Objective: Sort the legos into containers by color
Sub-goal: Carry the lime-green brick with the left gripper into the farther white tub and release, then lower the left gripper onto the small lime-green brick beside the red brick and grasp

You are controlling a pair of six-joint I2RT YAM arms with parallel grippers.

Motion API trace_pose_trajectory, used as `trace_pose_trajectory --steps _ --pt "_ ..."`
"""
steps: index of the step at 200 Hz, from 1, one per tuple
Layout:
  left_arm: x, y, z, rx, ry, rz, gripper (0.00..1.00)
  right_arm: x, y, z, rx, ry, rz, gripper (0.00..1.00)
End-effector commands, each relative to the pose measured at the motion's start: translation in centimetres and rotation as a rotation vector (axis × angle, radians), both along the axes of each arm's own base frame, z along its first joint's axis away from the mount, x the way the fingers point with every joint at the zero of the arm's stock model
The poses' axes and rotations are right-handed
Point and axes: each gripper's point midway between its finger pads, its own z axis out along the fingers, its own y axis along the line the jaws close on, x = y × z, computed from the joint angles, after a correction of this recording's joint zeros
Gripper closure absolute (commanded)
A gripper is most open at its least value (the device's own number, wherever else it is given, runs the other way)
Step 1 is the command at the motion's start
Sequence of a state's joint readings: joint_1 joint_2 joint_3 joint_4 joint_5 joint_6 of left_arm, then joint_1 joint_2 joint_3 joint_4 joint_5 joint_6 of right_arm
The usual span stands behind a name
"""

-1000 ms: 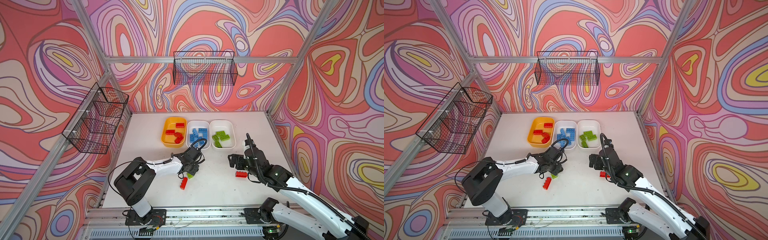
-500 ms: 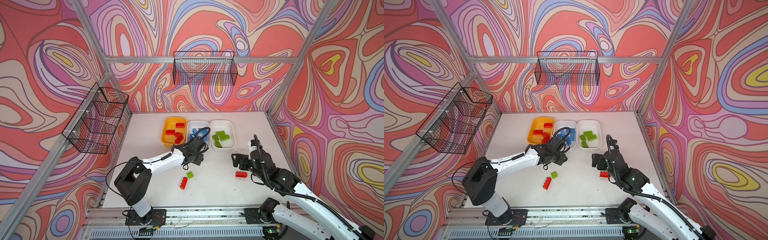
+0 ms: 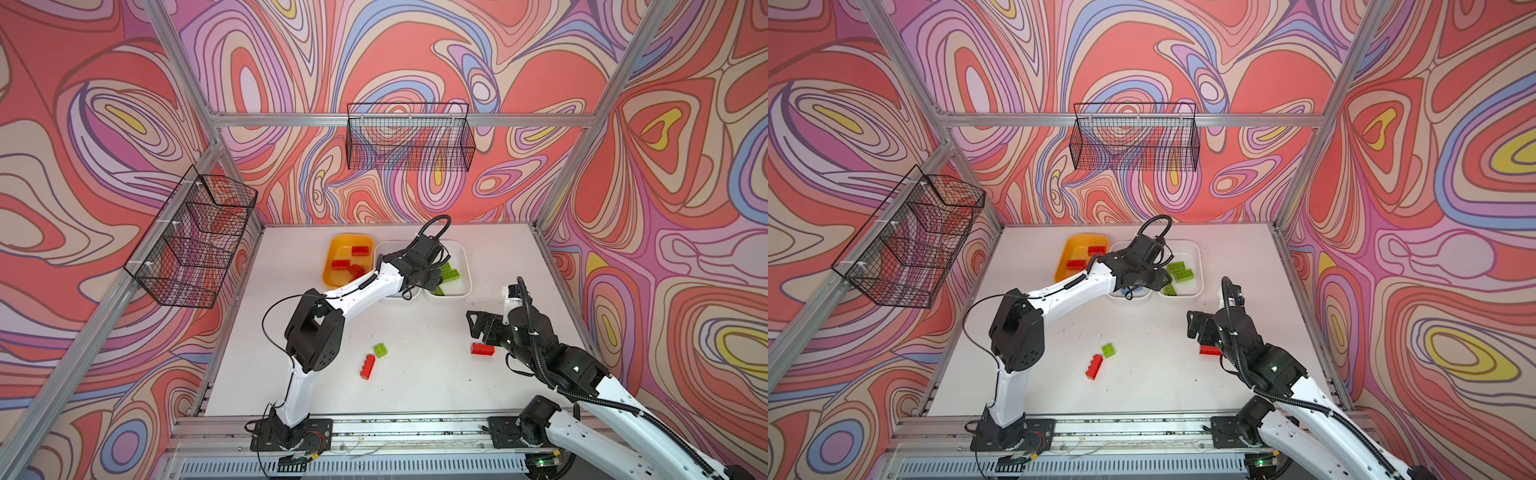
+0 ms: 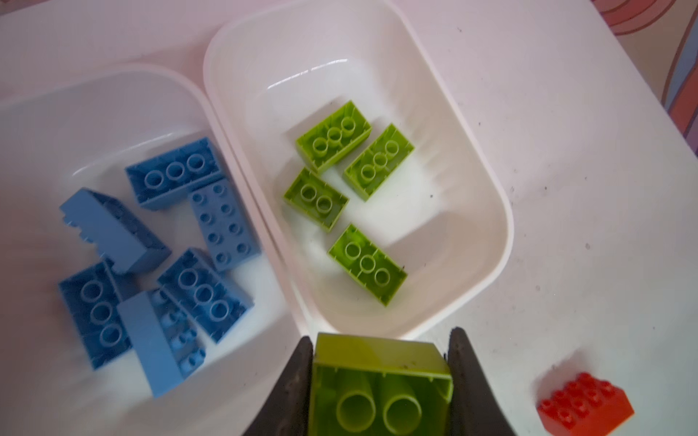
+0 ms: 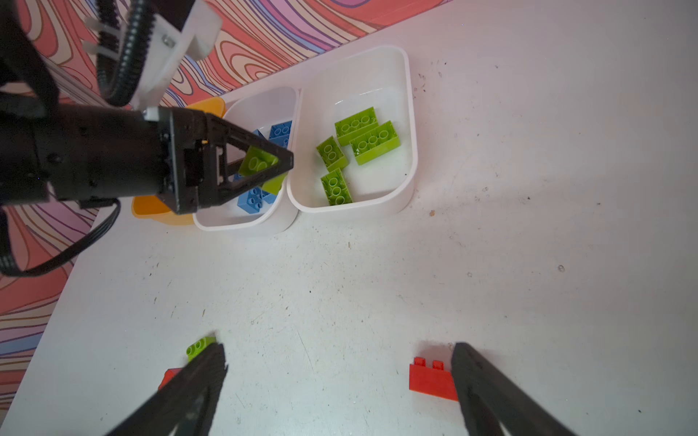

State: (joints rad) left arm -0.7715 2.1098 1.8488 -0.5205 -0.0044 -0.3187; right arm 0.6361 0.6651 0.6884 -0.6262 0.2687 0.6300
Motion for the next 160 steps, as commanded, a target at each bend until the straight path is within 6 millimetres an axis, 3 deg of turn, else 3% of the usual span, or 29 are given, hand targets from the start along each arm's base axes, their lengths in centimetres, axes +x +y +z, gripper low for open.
trace_pose_trajectory --steps 1,26,45,62,90,126,160 --pt "0.7 -1.3 -0.8 0.012 0.03 -0.015 0.77 -0.2 0.0 0.0 0.018 -0.006 -0.002 0.02" --pt "2.7 -3.2 -1.7 0.008 0.023 -0.018 0.72 -0.2 0.1 0.2 0.033 -0.014 -0.001 0.02" --pt "4.1 -4.2 -2.8 0.015 0.016 -0.006 0.45 -0.2 0.1 0.0 0.034 -0.014 -0.001 0.02" --pt "4.9 -4.9 -2.5 -0.013 -0.004 -0.002 0.22 -0.1 0.1 -0.2 0.026 -0.015 0.0 0.02" --pt "5.2 -5.3 -0.4 -0.069 -0.044 0.012 0.19 0.2 -0.1 -0.1 -0.003 -0.019 -0.005 0.02" --pt "3.7 -1.6 2.5 -0.063 -0.099 0.097 0.21 0.6 0.2 0.4 -0.032 -0.026 0.008 0.02" --pt "-0.6 4.4 1.9 -0.003 -0.048 0.206 0.23 1.2 0.8 -0.1 -0.048 -0.015 0.023 0.02"
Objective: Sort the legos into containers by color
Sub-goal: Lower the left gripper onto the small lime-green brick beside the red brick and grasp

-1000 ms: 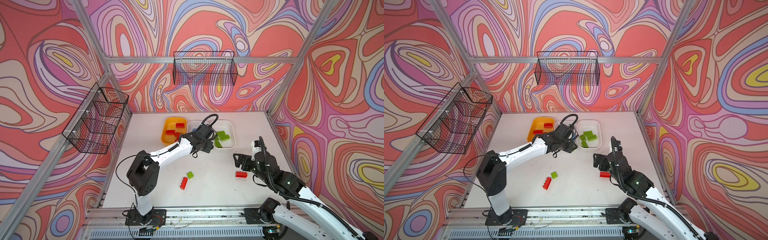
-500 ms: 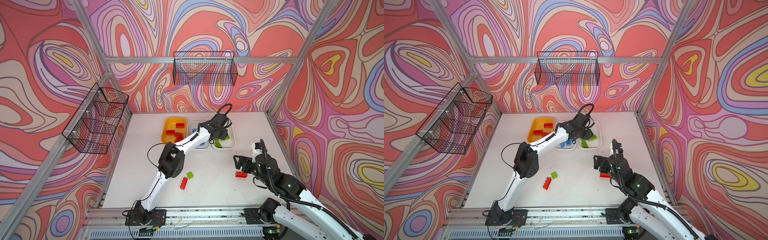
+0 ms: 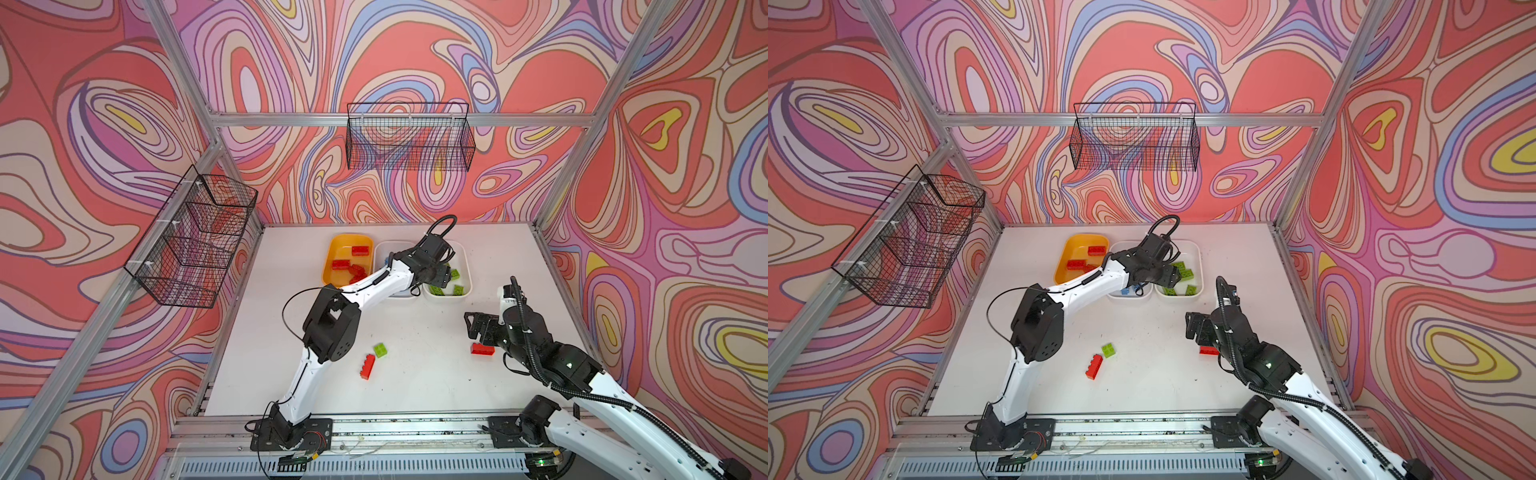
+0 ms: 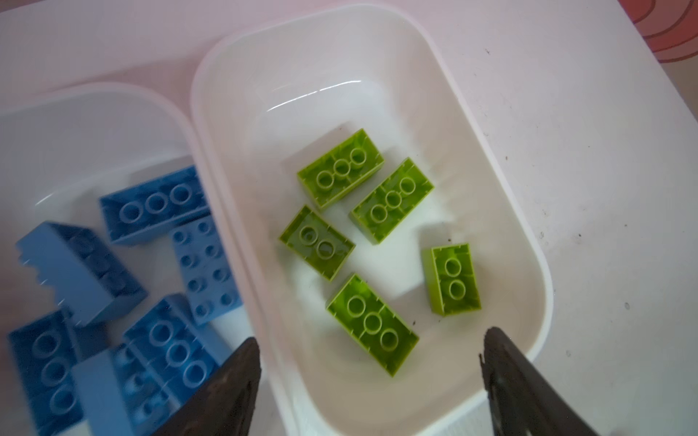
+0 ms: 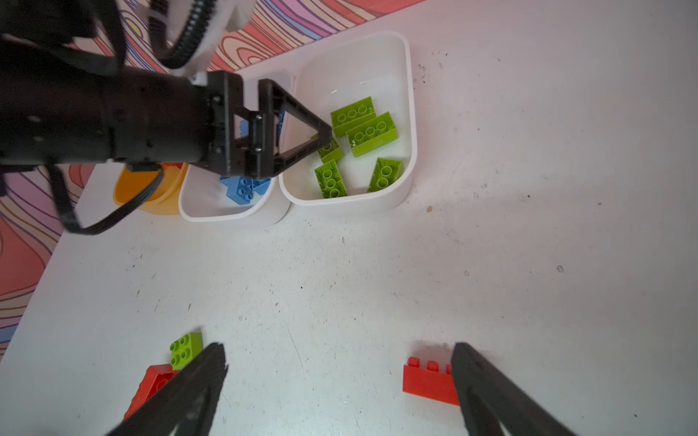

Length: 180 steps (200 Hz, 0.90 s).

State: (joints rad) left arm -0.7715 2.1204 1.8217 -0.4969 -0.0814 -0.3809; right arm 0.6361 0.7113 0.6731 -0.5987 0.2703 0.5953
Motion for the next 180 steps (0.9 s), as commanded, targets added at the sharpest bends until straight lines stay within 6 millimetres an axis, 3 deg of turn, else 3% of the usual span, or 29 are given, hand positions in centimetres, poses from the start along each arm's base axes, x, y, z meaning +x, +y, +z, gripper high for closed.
trace_pose_trajectory --steps 1,42,81,111,180 --pt "-1.6 3.5 3.0 -0.019 -0.039 0.113 0.23 0.7 0.5 1.1 0.001 -0.032 0.006 0.02" --pt "-8.9 11.8 -0.4 0.071 0.064 0.23 0.25 1.4 1.9 0.3 0.006 -0.006 0.044 0.02" --pt "-15.1 17.4 -2.7 0.113 0.133 0.285 0.25 2.1 2.5 0.1 -0.014 0.008 0.055 0.02" --pt "-17.8 18.1 -5.1 0.056 0.19 0.289 0.25 2.5 3.1 0.1 0.002 0.017 0.064 0.02" --pt "-19.5 17.5 -8.7 0.049 0.272 0.279 0.25 1.7 2.8 -0.1 0.035 0.037 0.049 0.02"
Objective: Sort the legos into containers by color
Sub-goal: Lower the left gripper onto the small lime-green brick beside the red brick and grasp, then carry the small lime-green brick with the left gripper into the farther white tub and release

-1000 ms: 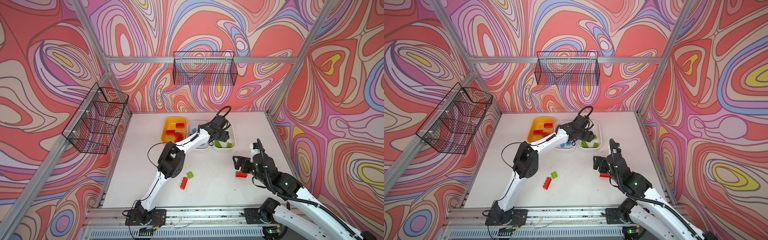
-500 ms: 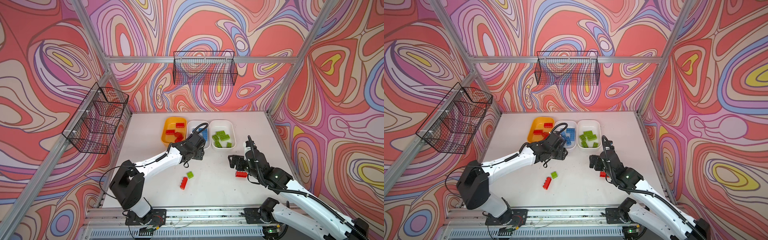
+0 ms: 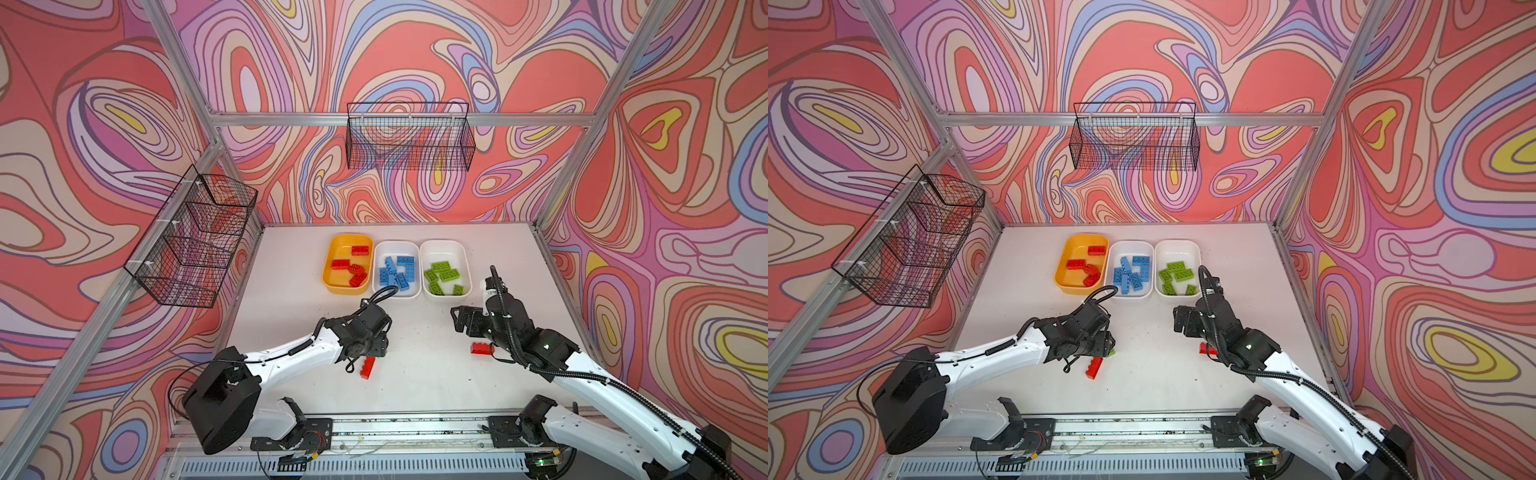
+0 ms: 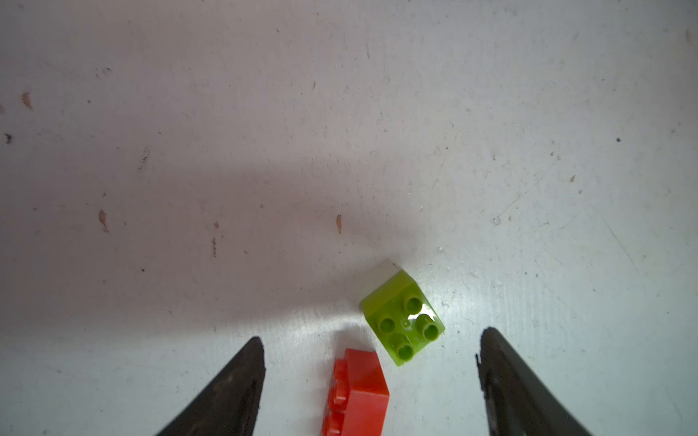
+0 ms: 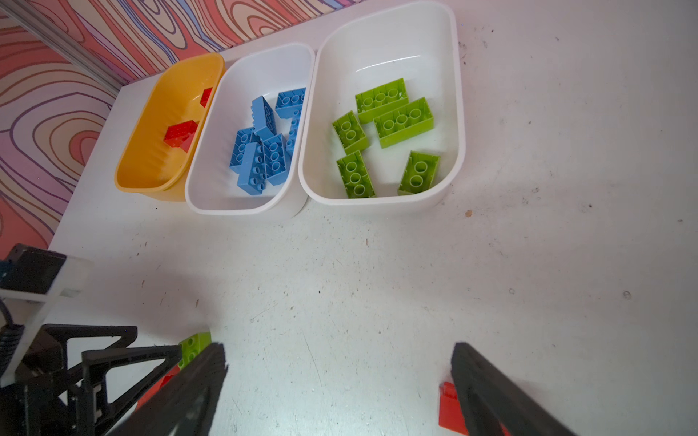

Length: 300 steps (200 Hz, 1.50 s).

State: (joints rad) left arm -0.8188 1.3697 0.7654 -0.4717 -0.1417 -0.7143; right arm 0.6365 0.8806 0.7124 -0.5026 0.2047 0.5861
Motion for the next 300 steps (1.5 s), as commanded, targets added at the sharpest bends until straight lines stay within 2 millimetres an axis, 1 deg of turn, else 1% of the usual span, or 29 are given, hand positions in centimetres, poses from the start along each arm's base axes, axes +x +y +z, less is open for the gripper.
trace_pose_trajectory --steps 1,32,61,106,129,160,176,213,235,249,261,268,280,289,300 --pt "-0.2 -0.7 -1.2 -0.031 0.023 0.016 0.25 -0.3 -0.1 0.8 0.03 -0.009 -0.011 0.02" --pt "-0.5 -1.7 -2.4 -0.04 0.053 0.008 0.27 -0.6 -0.3 0.6 0.026 -0.004 -0.012 0.02" --pt "-0.7 -2.7 -2.9 -0.019 0.072 -0.013 0.27 -0.8 -0.3 0.5 0.034 -0.008 -0.006 0.02" --pt "-1.2 -3.9 -3.6 0.003 0.09 -0.033 0.33 -1.3 -0.2 -1.3 0.053 0.011 0.006 0.02" --pt "-1.0 -4.9 -3.0 0.007 0.081 -0.05 0.35 -1.4 -0.3 -1.1 0.048 0.0 0.011 0.02" --pt "-0.8 -5.8 -2.8 0.025 0.08 -0.068 0.37 -1.7 -0.9 0.0 0.035 -0.027 0.003 0.02" --pt "-0.7 -5.8 -3.1 0.034 0.083 -0.069 0.4 -2.0 -1.3 0.3 0.033 -0.035 -0.003 0.02" --pt "-1.0 -5.4 -3.9 0.063 0.101 -0.06 0.45 -2.5 -2.0 0.2 0.029 -0.036 -0.013 0.02" --pt "-0.9 -5.0 -4.4 0.092 0.101 -0.056 0.55 -2.6 -2.0 0.4 0.033 -0.042 -0.012 0.02" --pt "-0.8 -4.8 -4.5 0.111 0.1 -0.053 0.72 -2.7 -2.0 0.3 0.036 -0.041 -0.011 0.02" --pt "-0.7 -4.7 -4.5 0.124 0.098 -0.054 0.8 -2.8 -2.1 0.3 0.035 -0.039 -0.011 0.02" --pt "-0.6 -4.7 -4.3 0.128 0.096 -0.056 0.83 -2.8 -2.1 0.4 0.033 -0.039 -0.012 0.02" --pt "-0.3 -4.9 -3.9 0.138 0.089 -0.062 0.84 -2.8 -2.3 0.6 0.029 -0.043 -0.016 0.02" --pt "0.0 -5.1 -3.4 0.142 0.081 -0.069 0.86 -2.8 -2.4 1.0 0.026 -0.05 -0.018 0.02" --pt "0.4 -5.4 -2.7 0.149 0.069 -0.079 0.87 -2.8 -2.5 1.4 0.029 -0.06 -0.022 0.02"
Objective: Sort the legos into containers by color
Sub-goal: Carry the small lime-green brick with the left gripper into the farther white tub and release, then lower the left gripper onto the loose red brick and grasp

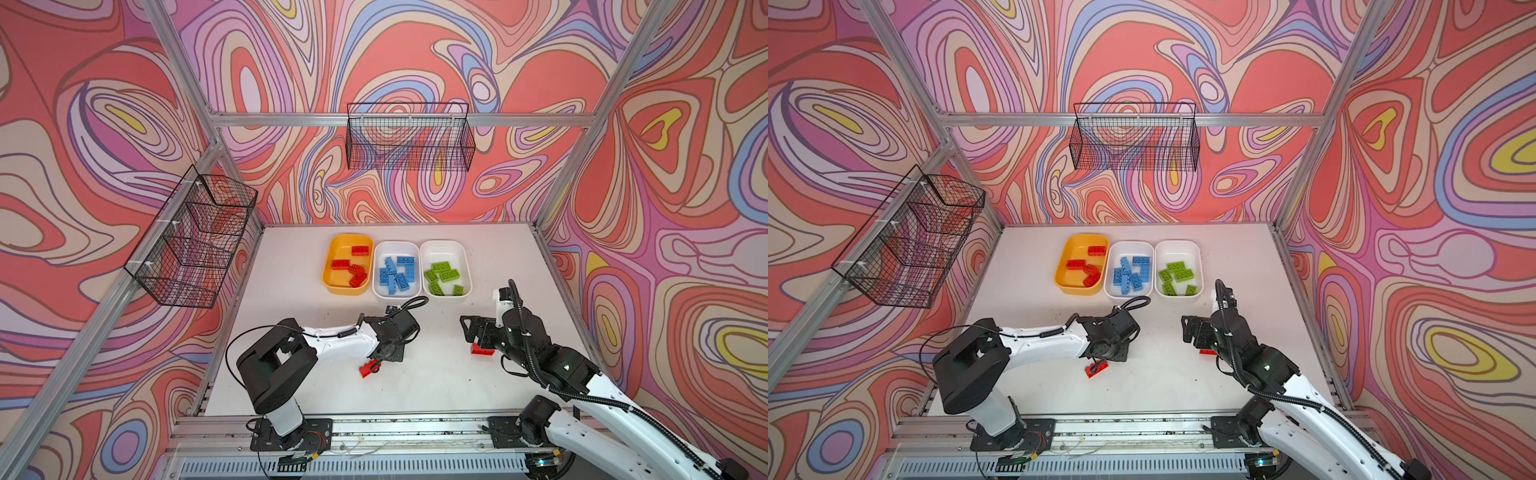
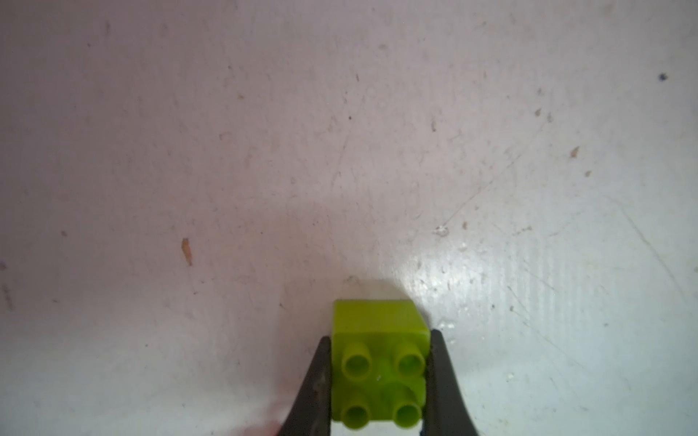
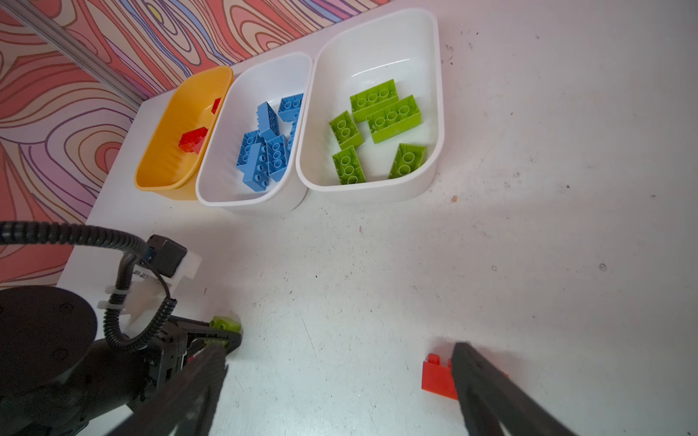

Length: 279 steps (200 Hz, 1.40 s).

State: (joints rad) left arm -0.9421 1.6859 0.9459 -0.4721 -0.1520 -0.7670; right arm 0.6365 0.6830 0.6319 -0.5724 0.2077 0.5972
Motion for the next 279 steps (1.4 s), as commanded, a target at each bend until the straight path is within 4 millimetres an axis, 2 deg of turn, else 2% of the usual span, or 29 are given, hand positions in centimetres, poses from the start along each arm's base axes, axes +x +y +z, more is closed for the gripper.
trace_pose_trajectory --steps 1,26,41,64,85,113,152,164,180,197,210,226,244,263,279 --pt "0.7 0.1 1.3 0.054 -0.02 -0.013 0.87 -0.1 -0.5 1.3 -0.005 -0.025 -0.015 0.02" --pt "2.4 -1.3 3.7 0.062 -0.067 -0.046 0.88 -0.2 -1.1 2.0 -0.001 -0.049 -0.041 0.02" --pt "4.2 -2.9 5.7 0.07 -0.116 -0.082 0.88 -0.2 -1.3 2.2 0.011 -0.066 -0.049 0.02" --pt "7.8 -6.7 9.1 0.066 -0.186 -0.14 0.87 -0.1 -1.3 2.2 0.01 -0.07 -0.054 0.02" --pt "11.3 -9.8 10.7 0.037 -0.23 -0.164 0.87 -0.2 -1.5 2.1 0.004 -0.067 -0.061 0.02" --pt "15.5 -12.7 10.5 -0.027 -0.219 -0.168 0.87 -0.3 -2.1 2.0 -0.012 -0.07 -0.079 0.02" --pt "20.7 -14.4 9.4 -0.093 -0.209 -0.127 0.85 -0.1 -2.3 2.2 -0.017 -0.075 -0.096 0.02" --pt "21.9 -14.7 8.8 -0.118 -0.2 -0.116 0.82 0.2 -2.3 2.1 -0.03 -0.071 -0.103 0.02" --pt "23.1 -15.2 8.4 -0.152 -0.202 -0.116 0.7 0.5 -2.2 1.9 -0.05 -0.067 -0.104 0.02" --pt "23.7 -16.0 9.3 -0.185 -0.237 -0.138 0.4 1.0 -2.1 1.8 -0.077 -0.064 -0.102 0.02" --pt "23.7 -16.4 10.4 -0.219 -0.264 -0.149 0.31 1.4 -1.9 1.9 -0.093 -0.066 -0.103 0.02" --pt "23.3 -16.2 12.0 -0.247 -0.293 -0.155 0.27 1.9 -1.6 2.2 -0.099 -0.074 -0.098 0.02" --pt "22.4 -14.8 13.7 -0.257 -0.333 -0.143 0.27 2.5 -1.2 2.7 -0.094 -0.085 -0.095 0.02" --pt "20.6 -12.6 15.6 -0.273 -0.372 -0.126 0.27 2.8 -0.4 2.6 -0.088 -0.078 -0.069 0.02" --pt "18.5 -9.8 15.7 -0.233 -0.371 -0.104 0.27 3.0 0.0 2.4 -0.086 -0.066 -0.061 0.02"
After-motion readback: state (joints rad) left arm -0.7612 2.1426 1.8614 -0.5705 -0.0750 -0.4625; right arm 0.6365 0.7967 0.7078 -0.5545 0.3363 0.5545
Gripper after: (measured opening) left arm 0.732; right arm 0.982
